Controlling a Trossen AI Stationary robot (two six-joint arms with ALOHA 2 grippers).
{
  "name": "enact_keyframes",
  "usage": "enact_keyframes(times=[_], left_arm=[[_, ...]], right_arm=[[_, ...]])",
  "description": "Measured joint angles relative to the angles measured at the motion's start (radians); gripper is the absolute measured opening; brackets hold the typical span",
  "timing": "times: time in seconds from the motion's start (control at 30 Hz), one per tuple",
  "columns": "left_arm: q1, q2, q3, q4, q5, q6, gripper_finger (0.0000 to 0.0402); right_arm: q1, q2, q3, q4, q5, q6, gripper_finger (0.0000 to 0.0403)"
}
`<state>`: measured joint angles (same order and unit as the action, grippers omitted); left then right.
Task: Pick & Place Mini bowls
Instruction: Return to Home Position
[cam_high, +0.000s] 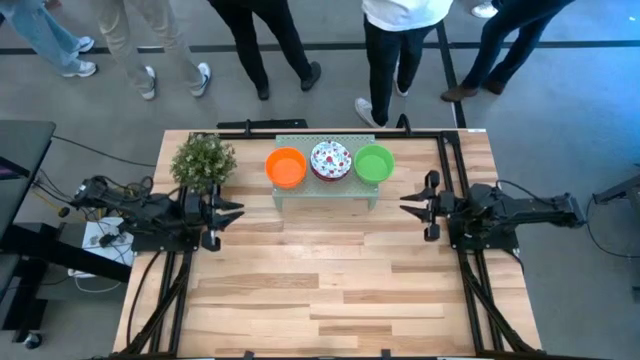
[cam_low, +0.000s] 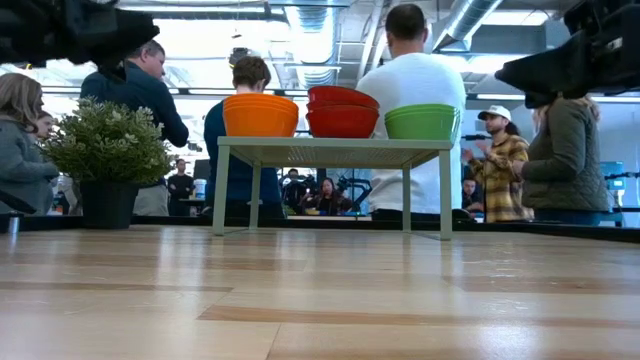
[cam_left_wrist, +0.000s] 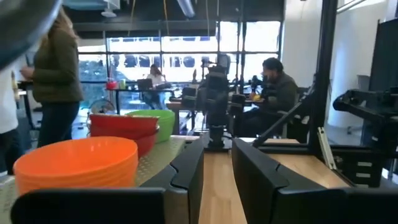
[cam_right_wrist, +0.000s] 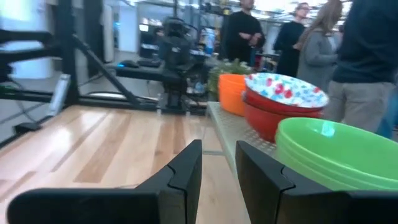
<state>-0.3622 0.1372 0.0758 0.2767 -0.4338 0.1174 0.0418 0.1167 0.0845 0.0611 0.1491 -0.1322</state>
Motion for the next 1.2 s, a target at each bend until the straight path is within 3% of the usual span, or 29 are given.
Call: enact_keyframes(times=[0.1,0.23,0.73,1.2], left_arm=[[0.0,-0.063,-0.044,0.0,-0.008,0.01,0.0085],[0.0,-0.136,-0.07,-0.016,-0.01,0.036,0.0085],[0.07,-0.135,-0.07,-0.124,0.066,0.004,0.0085],[0.103,-0.122,-0.07,-0.147,0.136,-0.016,0.0085]], right_arm=[[0.0,-0.033,0.0,-0.033,-0.065,0.0,0.0093],[0.001,-0.075,0.0,-0.085,-0.076,0.005,0.0093],[-0.039,-0.115,-0.076,-0.018,-0.075,0.037,0.0093],[-0.037,-0.115,-0.077,-0.049,-0.15,0.063,0.0093]])
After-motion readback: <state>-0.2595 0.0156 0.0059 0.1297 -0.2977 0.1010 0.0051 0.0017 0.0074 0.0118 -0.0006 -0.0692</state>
